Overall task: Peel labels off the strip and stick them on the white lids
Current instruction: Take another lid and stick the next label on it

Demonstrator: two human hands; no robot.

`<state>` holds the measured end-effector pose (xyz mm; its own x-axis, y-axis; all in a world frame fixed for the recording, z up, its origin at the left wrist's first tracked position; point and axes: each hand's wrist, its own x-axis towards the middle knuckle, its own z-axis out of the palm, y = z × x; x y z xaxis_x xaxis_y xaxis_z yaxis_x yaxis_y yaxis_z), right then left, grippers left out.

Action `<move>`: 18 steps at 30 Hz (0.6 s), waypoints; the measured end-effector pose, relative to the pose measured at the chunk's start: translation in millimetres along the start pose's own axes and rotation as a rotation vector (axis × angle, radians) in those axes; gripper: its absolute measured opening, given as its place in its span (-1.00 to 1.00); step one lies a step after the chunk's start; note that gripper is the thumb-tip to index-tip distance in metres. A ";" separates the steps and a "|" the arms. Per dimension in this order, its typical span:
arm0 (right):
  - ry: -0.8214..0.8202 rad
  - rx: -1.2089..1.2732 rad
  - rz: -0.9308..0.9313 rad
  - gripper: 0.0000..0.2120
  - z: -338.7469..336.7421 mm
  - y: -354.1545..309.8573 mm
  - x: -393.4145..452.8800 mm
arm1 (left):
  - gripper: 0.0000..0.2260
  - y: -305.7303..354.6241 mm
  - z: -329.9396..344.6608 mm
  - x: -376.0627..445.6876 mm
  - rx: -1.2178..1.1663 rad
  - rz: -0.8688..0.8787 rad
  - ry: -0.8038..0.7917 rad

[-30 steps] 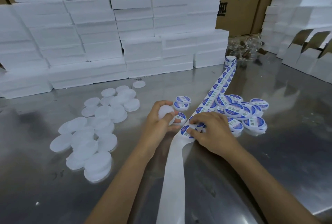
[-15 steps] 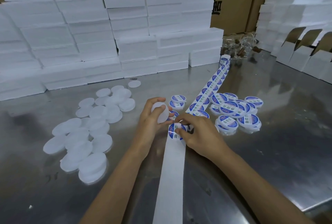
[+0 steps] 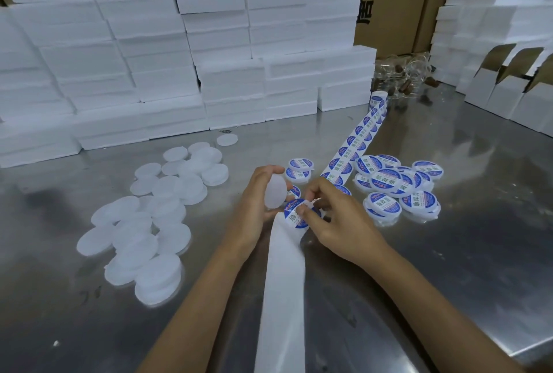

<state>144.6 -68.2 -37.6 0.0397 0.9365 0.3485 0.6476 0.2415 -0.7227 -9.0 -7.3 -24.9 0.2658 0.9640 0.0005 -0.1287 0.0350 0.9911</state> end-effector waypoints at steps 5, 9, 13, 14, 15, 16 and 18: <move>0.140 0.326 0.068 -0.86 -6.0 -10.0 2.8 | -0.74 1.9 -0.7 -2.1 -0.035 -0.030 -0.007; 0.240 0.656 0.183 -0.83 -16.7 -17.3 9.1 | -0.68 4.7 -1.6 -0.9 -0.128 -0.051 0.016; 0.154 0.745 0.219 -0.77 -12.6 -31.5 20.0 | -0.53 10.9 -1.6 -1.8 -0.432 -0.116 0.027; 0.128 0.751 0.218 -0.76 -8.7 -34.9 23.1 | -0.48 11.3 -2.3 -2.6 -0.480 -0.133 0.008; 0.107 0.738 0.217 -0.76 -4.2 -37.5 26.0 | -0.44 11.1 -3.0 -3.5 -0.512 -0.150 -0.018; 0.092 0.710 0.218 -0.76 0.5 -38.9 27.7 | -0.41 10.8 -3.6 -4.6 -0.530 -0.166 -0.043; 0.092 0.669 0.229 -0.76 8.5 -39.9 29.1 | -0.37 10.8 -4.1 -5.3 -0.524 -0.179 -0.072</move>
<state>113.4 -48.4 -3.7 0.2022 0.9642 0.1718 0.0110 0.1732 -0.9848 -15.8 -11.0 -14.7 0.3897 0.9111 -0.1345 -0.5281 0.3407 0.7778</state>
